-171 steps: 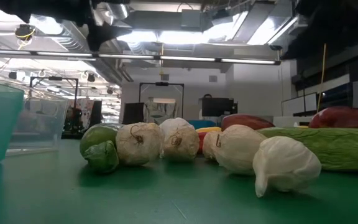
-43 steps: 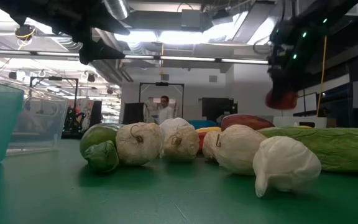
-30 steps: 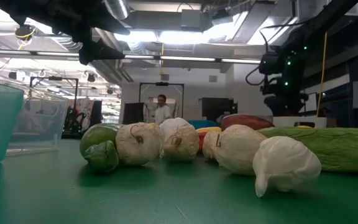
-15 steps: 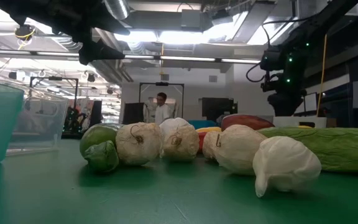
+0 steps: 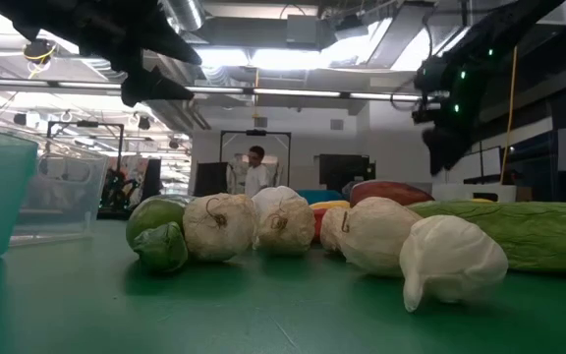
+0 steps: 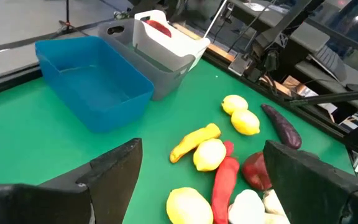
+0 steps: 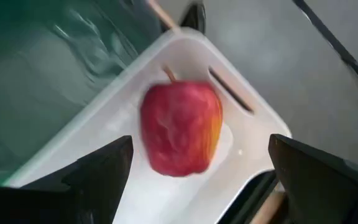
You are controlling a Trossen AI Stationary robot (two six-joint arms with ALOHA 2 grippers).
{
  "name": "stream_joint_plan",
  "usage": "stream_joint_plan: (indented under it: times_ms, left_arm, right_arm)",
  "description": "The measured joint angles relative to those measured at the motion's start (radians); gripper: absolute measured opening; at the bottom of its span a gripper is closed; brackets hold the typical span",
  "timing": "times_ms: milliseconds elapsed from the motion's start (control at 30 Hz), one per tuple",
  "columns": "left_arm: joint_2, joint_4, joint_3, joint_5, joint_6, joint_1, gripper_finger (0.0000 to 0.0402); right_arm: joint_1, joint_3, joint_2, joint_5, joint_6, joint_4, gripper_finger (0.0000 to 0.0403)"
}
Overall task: Sort produce into baskets
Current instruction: Put the red apple into the white bin
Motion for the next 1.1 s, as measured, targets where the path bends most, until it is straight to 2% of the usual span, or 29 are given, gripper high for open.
stream_joint_plan:
  times_ms: [133, 233, 367, 433, 467, 600, 733, 933, 1100]
  left_arm:
    - [0.000, -0.006, 0.000, 0.000, -0.006, 0.000, 0.0329]
    - [0.000, -0.007, 0.000, 0.000, -0.009, 0.000, 0.0329]
    - [0.000, -0.006, 0.000, 0.000, -0.009, 0.000, 0.0329]
    - [0.000, -0.006, 0.000, 0.000, -0.009, 0.000, 0.0329]
    - [0.000, -0.006, 0.000, 0.000, -0.009, 0.000, 0.0329]
    - [0.000, -0.006, 0.000, 0.000, -0.009, 0.000, 0.0329]
    - [0.000, -0.006, 0.000, 0.000, -0.018, 0.000, 0.0329]
    - [0.000, -0.006, 0.000, 0.000, -0.025, 0.000, 0.0329]
    - [0.000, -0.007, 0.000, 0.000, -0.026, 0.000, 0.0329]
  right_arm:
    - [0.000, 0.073, -0.061, -0.162, 0.013, -0.069, 0.0372]
    - [0.000, 0.105, -0.108, -0.378, 0.022, -0.106, 0.0372]
    - [0.014, 0.108, -0.156, -0.740, 0.055, -0.112, 0.0372]
    - [0.062, 0.108, -0.168, -0.837, 0.071, -0.111, 0.0372]
    - [0.097, 0.108, -0.172, -0.850, 0.076, -0.112, 0.0372]
    - [0.294, 0.108, -0.176, -0.820, 0.077, -0.104, 0.0372]
    - [0.534, 0.108, -0.175, -0.700, 0.076, -0.044, 0.0372]
    - [0.839, 0.108, -0.175, -0.413, 0.075, 0.040, 0.0372]
    - [0.986, 0.107, -0.144, -0.185, 0.158, 0.040, 0.0372]
